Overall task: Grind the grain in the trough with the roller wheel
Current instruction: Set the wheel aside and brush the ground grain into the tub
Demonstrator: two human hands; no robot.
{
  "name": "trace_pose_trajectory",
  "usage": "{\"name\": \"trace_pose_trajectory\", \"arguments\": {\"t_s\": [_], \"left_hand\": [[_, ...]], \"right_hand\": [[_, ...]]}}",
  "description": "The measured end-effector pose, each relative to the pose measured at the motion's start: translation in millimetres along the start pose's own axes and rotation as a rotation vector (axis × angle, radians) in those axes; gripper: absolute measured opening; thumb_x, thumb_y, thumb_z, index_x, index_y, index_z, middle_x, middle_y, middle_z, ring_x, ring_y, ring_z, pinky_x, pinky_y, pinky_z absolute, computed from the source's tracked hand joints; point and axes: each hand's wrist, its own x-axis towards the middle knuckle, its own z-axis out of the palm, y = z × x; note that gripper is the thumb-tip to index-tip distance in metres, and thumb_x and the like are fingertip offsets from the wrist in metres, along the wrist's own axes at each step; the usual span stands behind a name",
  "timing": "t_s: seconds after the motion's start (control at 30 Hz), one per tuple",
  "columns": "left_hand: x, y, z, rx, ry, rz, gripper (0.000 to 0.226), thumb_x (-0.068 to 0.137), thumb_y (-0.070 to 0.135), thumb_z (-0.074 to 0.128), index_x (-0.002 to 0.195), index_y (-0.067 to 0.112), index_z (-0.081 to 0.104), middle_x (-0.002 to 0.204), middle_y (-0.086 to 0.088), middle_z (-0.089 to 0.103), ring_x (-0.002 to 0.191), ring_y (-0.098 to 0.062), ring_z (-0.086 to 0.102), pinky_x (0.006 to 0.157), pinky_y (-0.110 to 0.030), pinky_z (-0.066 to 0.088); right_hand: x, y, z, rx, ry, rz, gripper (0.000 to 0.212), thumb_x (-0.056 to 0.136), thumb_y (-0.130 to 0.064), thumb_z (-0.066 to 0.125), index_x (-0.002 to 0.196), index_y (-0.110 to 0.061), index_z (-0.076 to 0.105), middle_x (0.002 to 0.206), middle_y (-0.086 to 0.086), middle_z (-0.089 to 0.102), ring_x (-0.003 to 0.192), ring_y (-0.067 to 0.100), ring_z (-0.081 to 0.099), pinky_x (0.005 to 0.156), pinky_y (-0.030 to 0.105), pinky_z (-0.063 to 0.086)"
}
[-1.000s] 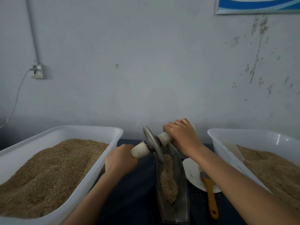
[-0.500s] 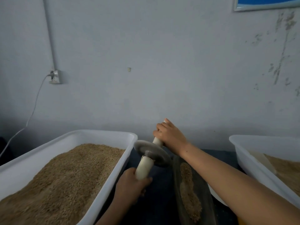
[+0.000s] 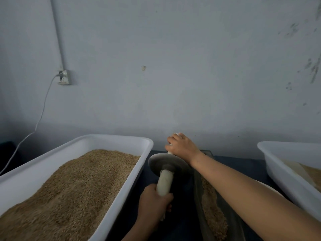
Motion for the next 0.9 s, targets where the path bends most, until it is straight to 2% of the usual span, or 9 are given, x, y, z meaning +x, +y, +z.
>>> {"name": "trace_pose_trajectory", "arguments": {"t_s": [0.1,0.17,0.23,0.33,0.43,0.57,0.67,0.8,0.9], "left_hand": [[2.7,-2.5,0.8,0.052,0.028,0.012,0.023,0.071,0.016,0.071,0.090,0.012,0.060,0.065,-0.006,0.068,0.053,-0.015,0.064,0.053,-0.031,0.052],[5.4,-3.0,1.0,0.141,0.055,0.039,0.024,0.070,0.025,0.071,0.089,0.016,0.059,0.074,-0.003,0.066,0.064,-0.014,0.064,0.056,-0.032,0.052],[7.0,-3.4,0.4,0.268,0.085,0.078,0.024,0.071,0.034,0.070,0.087,0.023,0.056,0.079,0.006,0.059,0.071,-0.007,0.058,0.055,-0.024,0.042],[6.8,-4.5,0.6,0.343,0.092,0.114,0.024,0.072,0.039,0.067,0.083,0.028,0.050,0.078,0.012,0.052,0.070,-0.001,0.050,0.053,-0.021,0.033],[6.4,-2.5,2.0,0.426,0.054,0.111,0.029,0.075,0.041,0.063,0.093,0.026,0.047,0.082,0.013,0.051,0.073,-0.004,0.052,0.053,-0.022,0.034],[3.5,1.8,3.1,0.539,0.072,0.149,0.034,0.080,0.043,0.062,0.098,0.026,0.038,0.087,0.011,0.050,0.076,-0.009,0.053,0.057,-0.025,0.038],[-1.6,8.1,4.4,0.553,0.106,0.191,0.041,0.082,0.043,0.063,0.105,0.024,0.035,0.098,0.007,0.050,0.085,-0.010,0.053,0.065,-0.025,0.042],[-17.1,23.1,11.3,0.759,0.277,0.368,0.054,0.084,0.043,0.060,0.124,0.021,0.032,0.124,0.002,0.038,0.112,-0.012,0.040,0.086,-0.020,0.034],[-32.0,36.1,22.2,0.651,0.273,0.576,0.045,0.083,0.032,0.060,0.121,0.023,0.037,0.119,0.007,0.037,0.109,-0.008,0.038,0.086,-0.016,0.031]], "right_hand": [[2.4,-1.9,4.5,0.022,-0.015,-0.006,0.016,0.074,-0.029,0.075,0.076,-0.014,0.071,0.087,0.011,0.066,0.087,0.028,0.064,0.076,0.035,0.053],[5.6,-1.2,11.2,0.045,-0.118,0.002,0.025,0.094,-0.027,0.049,0.103,-0.010,0.065,0.114,0.014,0.057,0.112,0.031,0.051,0.095,0.040,0.039],[7.2,1.1,14.6,0.039,-0.166,-0.009,0.032,0.100,-0.029,0.036,0.115,-0.011,0.057,0.125,0.013,0.049,0.121,0.029,0.041,0.102,0.040,0.030],[6.7,1.9,16.5,0.069,-0.192,0.000,0.031,0.100,-0.029,0.036,0.117,-0.011,0.054,0.129,0.013,0.045,0.123,0.030,0.039,0.104,0.039,0.027],[1.6,4.3,14.8,0.172,-0.244,0.062,0.037,0.100,-0.030,0.041,0.131,-0.012,0.047,0.143,0.016,0.035,0.134,0.031,0.029,0.111,0.038,0.020],[-18.5,19.3,-1.4,0.346,-0.313,0.114,0.067,0.091,-0.003,0.053,0.149,-0.020,0.025,0.158,0.012,0.008,0.146,0.026,0.007,0.114,0.034,0.016],[-39.9,34.0,-21.6,0.445,-0.301,0.172,0.078,0.084,0.004,0.056,0.149,-0.021,0.022,0.156,0.008,0.015,0.142,0.025,0.015,0.112,0.039,0.027],[-78.2,51.5,-39.7,0.619,-0.304,0.384,0.062,0.089,-0.013,0.060,0.143,-0.020,0.031,0.145,0.008,0.031,0.134,0.028,0.028,0.103,0.045,0.037],[-112.1,61.2,-44.6,0.721,-0.322,0.583,0.051,0.091,-0.021,0.062,0.136,-0.018,0.039,0.137,0.009,0.040,0.127,0.029,0.039,0.098,0.040,0.041]]}}
